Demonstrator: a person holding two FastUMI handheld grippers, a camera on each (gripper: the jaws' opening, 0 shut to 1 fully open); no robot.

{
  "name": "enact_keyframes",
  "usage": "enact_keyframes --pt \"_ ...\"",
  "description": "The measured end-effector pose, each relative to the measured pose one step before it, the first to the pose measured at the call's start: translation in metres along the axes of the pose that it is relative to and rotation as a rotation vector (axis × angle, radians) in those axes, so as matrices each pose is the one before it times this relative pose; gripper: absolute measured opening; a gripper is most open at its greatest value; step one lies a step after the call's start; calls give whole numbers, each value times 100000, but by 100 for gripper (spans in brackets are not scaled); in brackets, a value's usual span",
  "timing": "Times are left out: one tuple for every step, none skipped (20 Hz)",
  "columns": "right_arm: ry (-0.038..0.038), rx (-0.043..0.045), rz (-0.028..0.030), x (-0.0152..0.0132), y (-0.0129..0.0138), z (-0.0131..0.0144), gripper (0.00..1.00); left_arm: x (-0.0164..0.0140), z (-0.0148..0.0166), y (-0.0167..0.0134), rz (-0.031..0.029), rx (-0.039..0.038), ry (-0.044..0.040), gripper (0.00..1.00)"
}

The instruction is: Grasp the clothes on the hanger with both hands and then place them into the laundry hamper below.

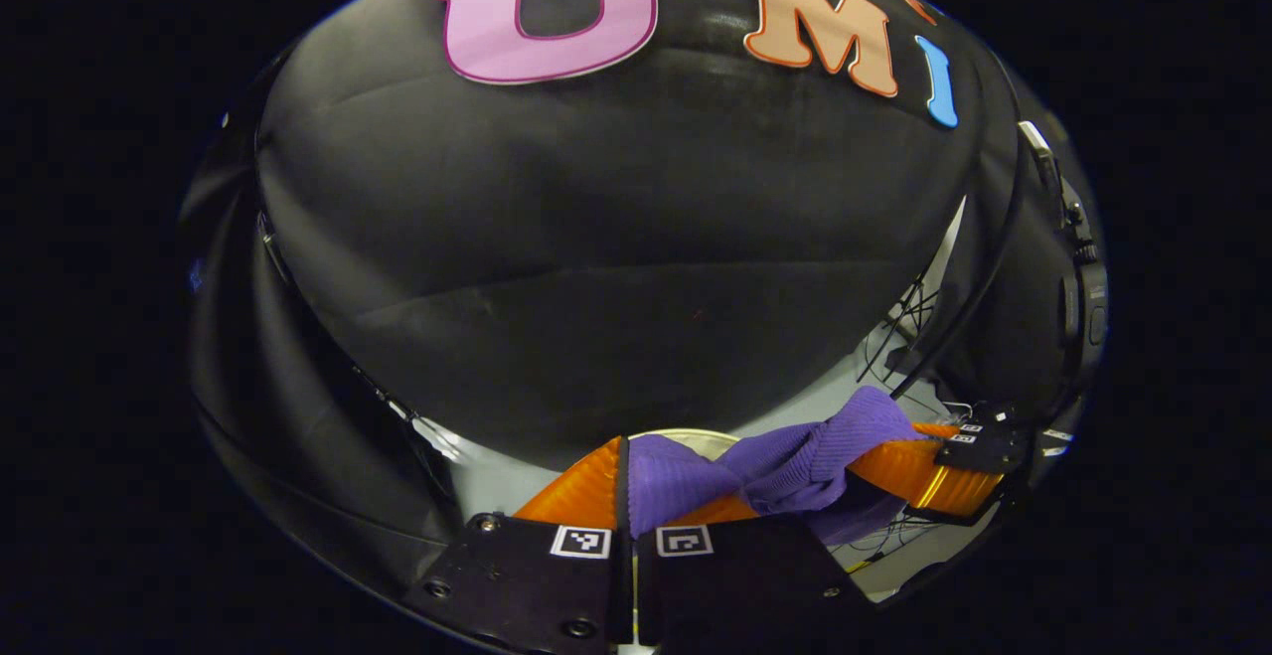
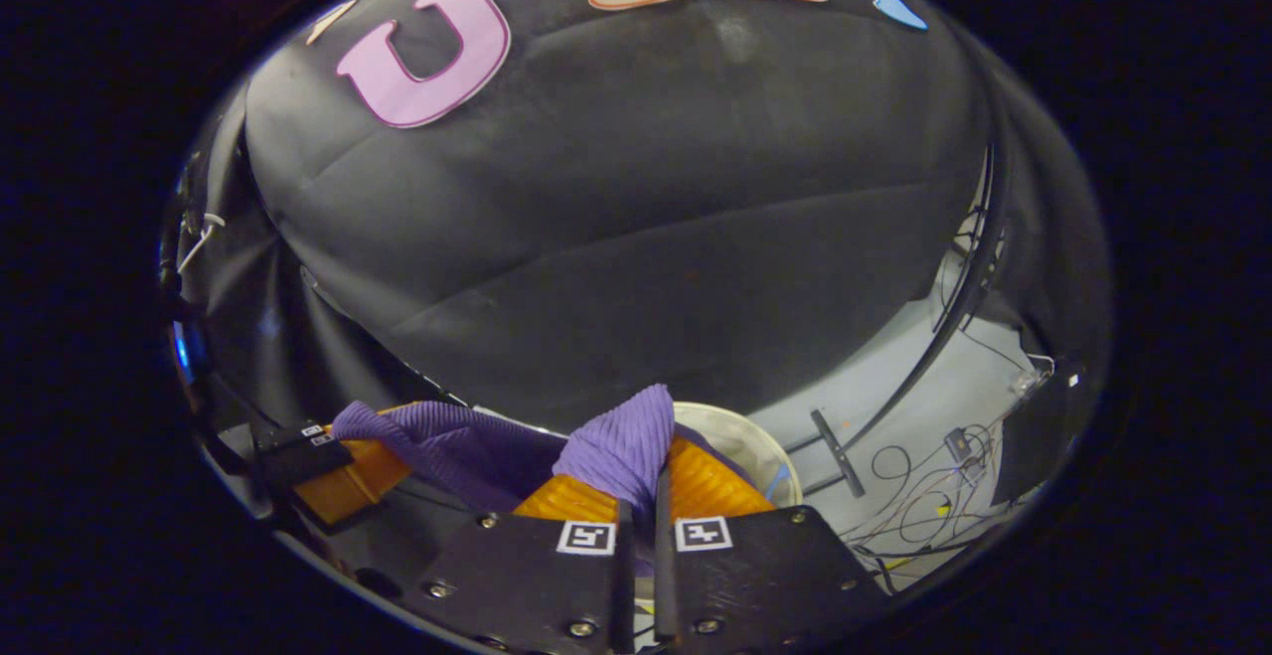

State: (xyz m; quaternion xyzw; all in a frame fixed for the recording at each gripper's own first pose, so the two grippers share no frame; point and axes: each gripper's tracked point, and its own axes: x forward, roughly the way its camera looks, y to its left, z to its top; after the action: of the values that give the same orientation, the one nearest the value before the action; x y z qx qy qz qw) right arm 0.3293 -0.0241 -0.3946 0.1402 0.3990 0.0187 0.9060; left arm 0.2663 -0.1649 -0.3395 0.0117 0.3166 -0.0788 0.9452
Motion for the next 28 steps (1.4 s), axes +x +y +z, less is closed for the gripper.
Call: enact_keyframes --pt "1070 -882 -882 -361 -280 -372 13 -85 -401 -653 -2579 -537 957 4" --pt "14 266 241 -431 109 -408 19 32 -530 -761 -2944 -106 487 6" --pt "-680 320 -476 -538 42 -17 29 -321 -286 -214 -1504 110 1402 9" --pt "-1344 460 -5 -608 307 305 31 -619 300 299 -94 940 -856 12" --pt "-460 -40 -185 -714 252 280 48 -502 378 458 1096 899 -1089 24" --pt "-574 -358 16 -1138 151 43 64 -43 198 92 596 134 -552 28" --pt "-1664 -747 385 -1067 351 329 81 -336 22 -447 -1438 -167 -528 26" --pt "-1456 -756 -600 -1414 253 322 72 -824 106 -205 -695 508 -390 27" --pt "-1367 -592 -1100 -1364 80 494 89 -1624 500 425 -499 587 -1666 47" --pt "-1860 -156 -1084 -1346 59 239 90 -1163 457 -21 -122 1083 -1476 66" --pt "-1902 88 -894 -1345 279 550 90 -1095 505 74 170 1159 -1659 85" --pt "-1651 36 -1326 -1298 -100 130 90 -1243 445 -166 -2 1144 -1247 85" --pt "-1626 41 -585 -1379 -3 337 91 -1200 342 -78 -545 271 -912 83" --pt "-1669 -5 -123 -1315 230 354 89 -1283 511 -232 -553 156 -1385 83" --pt "-1914 338 -249 -1345 195 362 99 -1563 665 14 -365 38 -1670 83" --pt "-1725 462 -542 -1317 441 271 99 -1479 515 84 -68 402 -1869 83" --pt "-1282 275 -546 -1322 204 335 99 -1650 1060 608 1178 951 -3865 83" --pt "-1707 458 -220 -1399 423 244 99 -1442 1017 418 358 1089 -3225 83" --pt "-2167 82 -764 -1374 355 606 99 -1428 1224 69 -544 310 -3913 83" --pt "-2129 -551 -1046 -1341 168 608 99 -1198 818 191 -40 1373 -2419 83" --pt "-2604 -597 -1024 -1378 353 868 99 -1296 871 111 -1047 399 -1062 85" --pt "-2527 -416 -277 -1493 584 703 99 -1554 490 12 -229 -174 92 92" --pt "-2715 -115 -388 -1449 661 875 99 -1449 330 691 760 4 772 98" --pt "-2604 -192 -346 -1593 704 774 99 -1022 524 680 497 -451 -672 98" --pt "-3268 -243 -157 -1859 458 1016 99 -1041 755 350 -224 161 -668 95" --pt "-3108 -203 82 -1608 1110 1115 99 -1283 798 487 170 285 -1113 94" --pt "-3106 -98 123 -1533 844 1213 99 -1383 899 409 -388 -164 -1410 95" --pt "-2379 -1068 497 -1338 843 1022 100 -1524 1210 205 -810 -1481 -2751 94"
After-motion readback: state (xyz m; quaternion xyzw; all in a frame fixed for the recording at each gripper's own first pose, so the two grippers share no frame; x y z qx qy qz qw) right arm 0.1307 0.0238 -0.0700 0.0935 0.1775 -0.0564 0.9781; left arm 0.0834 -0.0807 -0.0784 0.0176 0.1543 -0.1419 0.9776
